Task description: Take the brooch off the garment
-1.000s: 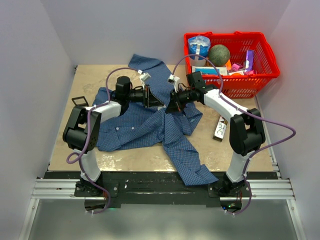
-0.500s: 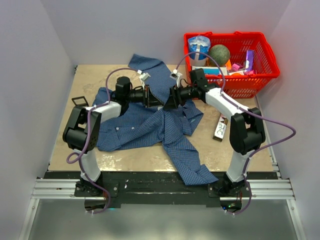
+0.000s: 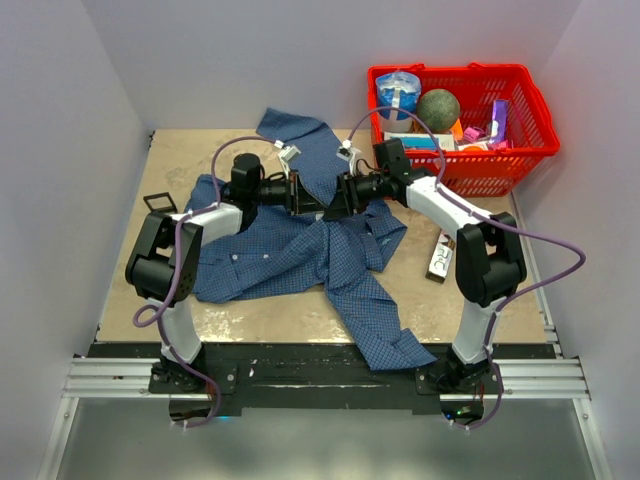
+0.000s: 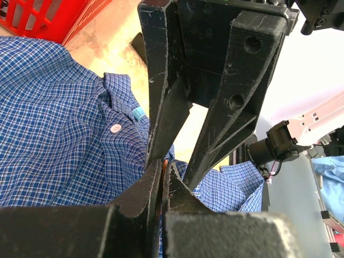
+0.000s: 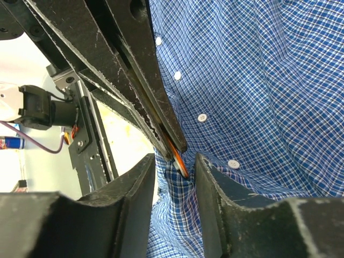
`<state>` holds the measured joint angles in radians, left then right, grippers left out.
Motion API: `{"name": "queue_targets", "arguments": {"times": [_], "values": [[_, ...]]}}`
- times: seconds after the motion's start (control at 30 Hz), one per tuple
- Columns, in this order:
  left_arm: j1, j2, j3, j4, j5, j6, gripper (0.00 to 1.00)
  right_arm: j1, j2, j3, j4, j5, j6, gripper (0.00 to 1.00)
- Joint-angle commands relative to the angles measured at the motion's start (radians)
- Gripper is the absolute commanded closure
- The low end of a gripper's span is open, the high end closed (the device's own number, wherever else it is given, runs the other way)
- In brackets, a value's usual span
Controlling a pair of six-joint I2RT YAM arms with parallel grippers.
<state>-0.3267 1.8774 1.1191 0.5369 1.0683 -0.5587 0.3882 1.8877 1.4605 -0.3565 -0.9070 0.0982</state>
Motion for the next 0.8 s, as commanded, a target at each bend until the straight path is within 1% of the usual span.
{"name": "queue_targets", "arguments": {"times": [0.0, 0.33, 0.47, 0.7, 0.73, 0.77], "values": [[0.006, -0.032, 0.001, 0.057, -0.007, -0.018, 1.0, 0.008, 0.001, 0.034, 0.04, 0.006, 0.02, 0.62], [0.006, -0.032, 0.002, 0.067, -0.005, -0.035, 1.0, 0.014, 0.017, 0.047, 0.034, 0.04, 0.02, 0.71], [0.005, -0.034, 0.001, 0.087, -0.008, -0.056, 1.0, 0.023, 0.014, 0.05, 0.027, 0.079, 0.026, 0.75], [-0.006, -0.043, -0.007, 0.066, -0.044, -0.075, 1.0, 0.051, 0.007, 0.066, -0.015, 0.201, 0.037, 0.81], [-0.006, -0.049, -0.007, 0.057, -0.05, -0.075, 1.0, 0.054, 0.004, 0.072, -0.031, 0.264, 0.044, 0.81], [-0.008, -0.05, -0.008, 0.051, -0.054, -0.075, 1.0, 0.055, 0.001, 0.072, -0.033, 0.279, 0.054, 0.81]]}}
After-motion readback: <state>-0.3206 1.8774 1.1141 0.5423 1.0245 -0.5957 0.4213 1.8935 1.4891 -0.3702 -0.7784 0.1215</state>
